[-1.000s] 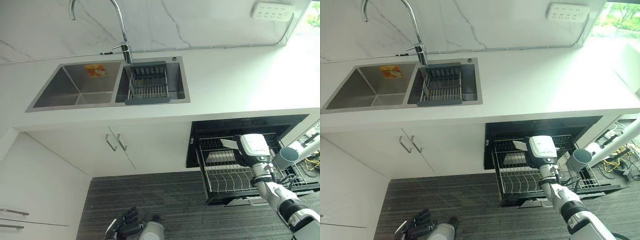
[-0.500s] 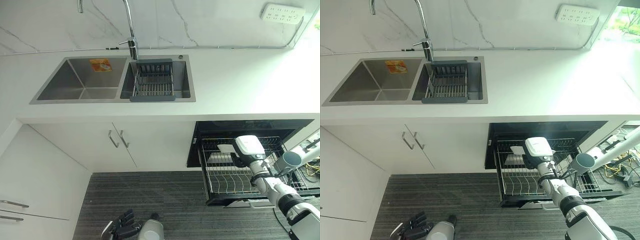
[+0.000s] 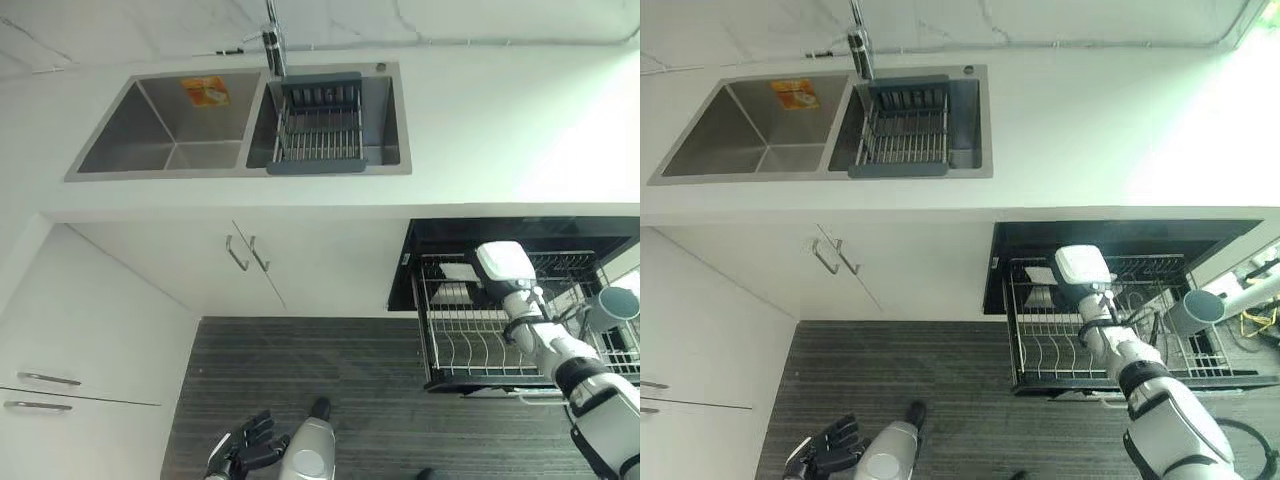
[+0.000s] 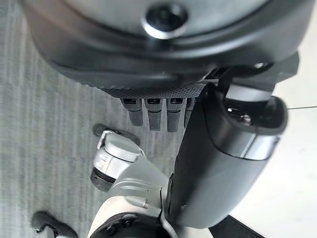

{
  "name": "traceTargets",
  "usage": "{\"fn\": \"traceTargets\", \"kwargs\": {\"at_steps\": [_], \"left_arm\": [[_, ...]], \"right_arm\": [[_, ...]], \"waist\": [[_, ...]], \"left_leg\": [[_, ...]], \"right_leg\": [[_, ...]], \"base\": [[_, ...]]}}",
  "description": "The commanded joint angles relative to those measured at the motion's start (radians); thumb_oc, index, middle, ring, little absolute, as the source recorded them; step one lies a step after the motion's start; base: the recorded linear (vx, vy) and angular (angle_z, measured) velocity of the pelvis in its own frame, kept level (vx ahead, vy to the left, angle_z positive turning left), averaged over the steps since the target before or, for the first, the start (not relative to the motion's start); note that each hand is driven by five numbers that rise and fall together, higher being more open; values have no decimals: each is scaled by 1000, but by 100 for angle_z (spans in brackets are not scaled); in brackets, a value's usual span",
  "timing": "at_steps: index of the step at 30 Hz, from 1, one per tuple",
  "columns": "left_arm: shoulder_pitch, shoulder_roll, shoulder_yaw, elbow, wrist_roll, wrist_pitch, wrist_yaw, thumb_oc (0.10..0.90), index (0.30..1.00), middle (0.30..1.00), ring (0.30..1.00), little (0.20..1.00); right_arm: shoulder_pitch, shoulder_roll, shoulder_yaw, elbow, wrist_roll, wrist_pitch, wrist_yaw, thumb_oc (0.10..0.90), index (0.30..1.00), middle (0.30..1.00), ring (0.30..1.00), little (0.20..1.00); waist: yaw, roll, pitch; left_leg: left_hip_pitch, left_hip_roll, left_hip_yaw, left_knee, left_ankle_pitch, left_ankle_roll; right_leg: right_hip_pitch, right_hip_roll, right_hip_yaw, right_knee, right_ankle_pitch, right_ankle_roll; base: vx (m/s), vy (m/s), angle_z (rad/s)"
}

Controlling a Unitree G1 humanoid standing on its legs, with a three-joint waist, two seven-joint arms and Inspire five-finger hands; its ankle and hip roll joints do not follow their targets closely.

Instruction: Place the dishes in the dishwasher.

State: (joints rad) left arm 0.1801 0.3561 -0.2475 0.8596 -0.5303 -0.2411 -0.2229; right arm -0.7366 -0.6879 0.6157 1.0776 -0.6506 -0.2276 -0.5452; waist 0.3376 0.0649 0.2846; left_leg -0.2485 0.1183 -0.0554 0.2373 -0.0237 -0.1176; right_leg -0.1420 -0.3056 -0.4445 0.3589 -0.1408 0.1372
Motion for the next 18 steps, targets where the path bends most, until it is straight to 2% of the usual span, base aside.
{"fn": "traceTargets", "kwargs": {"at_steps": [1,18], "left_arm": [[-2,71,-42,-69,-53,-51,-1,800,900,900,900,900],[-70,133,-42,-171,-135,-38,19,800,900,900,900,900]], "right_arm": [[-164,-80,9,-18,76,2,-44,400,300,300,300,300],[-285,-102,69,28,127,42,-6,400,300,300,300,300]], "waist": [[16,-26,-18],[13,-35,70]], "left_leg": [[-24,-16,-20,63,-94,18],[-116,-6,-13,63,-88,20]], "right_leg": [[44,-6,32,-59,-2,37],[-66,-4,65,-59,22,38]], "base": [[-114,-2,-2],[-68,-18,-3]]}}
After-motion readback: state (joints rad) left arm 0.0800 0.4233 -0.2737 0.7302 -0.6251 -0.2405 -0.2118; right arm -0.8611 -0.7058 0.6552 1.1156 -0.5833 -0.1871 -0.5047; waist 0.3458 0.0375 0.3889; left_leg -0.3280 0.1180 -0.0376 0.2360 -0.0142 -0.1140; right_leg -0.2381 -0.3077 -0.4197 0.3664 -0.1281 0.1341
